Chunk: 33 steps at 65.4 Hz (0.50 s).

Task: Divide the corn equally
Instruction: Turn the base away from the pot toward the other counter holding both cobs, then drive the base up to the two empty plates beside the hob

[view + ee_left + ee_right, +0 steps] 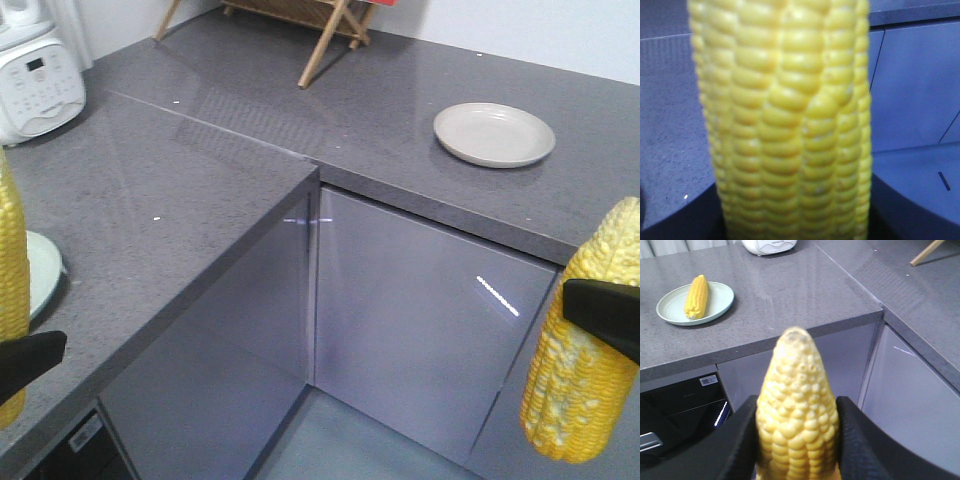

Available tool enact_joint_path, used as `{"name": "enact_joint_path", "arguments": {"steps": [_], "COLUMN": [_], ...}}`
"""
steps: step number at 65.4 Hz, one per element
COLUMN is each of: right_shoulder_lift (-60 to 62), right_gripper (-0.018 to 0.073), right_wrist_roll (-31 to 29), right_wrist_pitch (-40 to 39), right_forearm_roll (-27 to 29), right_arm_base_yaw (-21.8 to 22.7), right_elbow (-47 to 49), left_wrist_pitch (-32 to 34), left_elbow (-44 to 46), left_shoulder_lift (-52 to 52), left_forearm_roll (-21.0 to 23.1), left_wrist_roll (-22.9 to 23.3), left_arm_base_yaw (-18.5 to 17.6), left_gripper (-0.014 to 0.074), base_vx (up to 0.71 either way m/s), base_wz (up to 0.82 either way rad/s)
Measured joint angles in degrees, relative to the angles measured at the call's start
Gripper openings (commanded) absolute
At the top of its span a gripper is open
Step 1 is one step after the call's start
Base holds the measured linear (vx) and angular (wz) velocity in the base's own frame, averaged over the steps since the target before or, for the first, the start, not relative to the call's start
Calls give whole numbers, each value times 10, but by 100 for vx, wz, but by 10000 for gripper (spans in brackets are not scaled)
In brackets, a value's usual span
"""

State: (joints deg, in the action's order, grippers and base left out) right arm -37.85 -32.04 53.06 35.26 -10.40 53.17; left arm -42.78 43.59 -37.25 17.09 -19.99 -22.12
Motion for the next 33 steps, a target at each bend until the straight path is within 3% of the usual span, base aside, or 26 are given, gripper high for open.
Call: {"name": "enact_joint_path", "arguments": {"steps": [33], "right_shoulder_lift": [0], "right_gripper": [254], "right_wrist_roll": [0], "right_wrist_pitch": [0], "right_forearm_roll": [0], "right_arm_base_yaw": [0], "right_elbow": [0], "left_wrist_pitch": [0], "left_elbow": [0], "left_shoulder_lift": [0], "left_forearm_roll": [0], "left_wrist_roll": [0], "left_arm_base_yaw": [0], "left_gripper": [244], "base_vx": [0], "base_wz": [-25]}}
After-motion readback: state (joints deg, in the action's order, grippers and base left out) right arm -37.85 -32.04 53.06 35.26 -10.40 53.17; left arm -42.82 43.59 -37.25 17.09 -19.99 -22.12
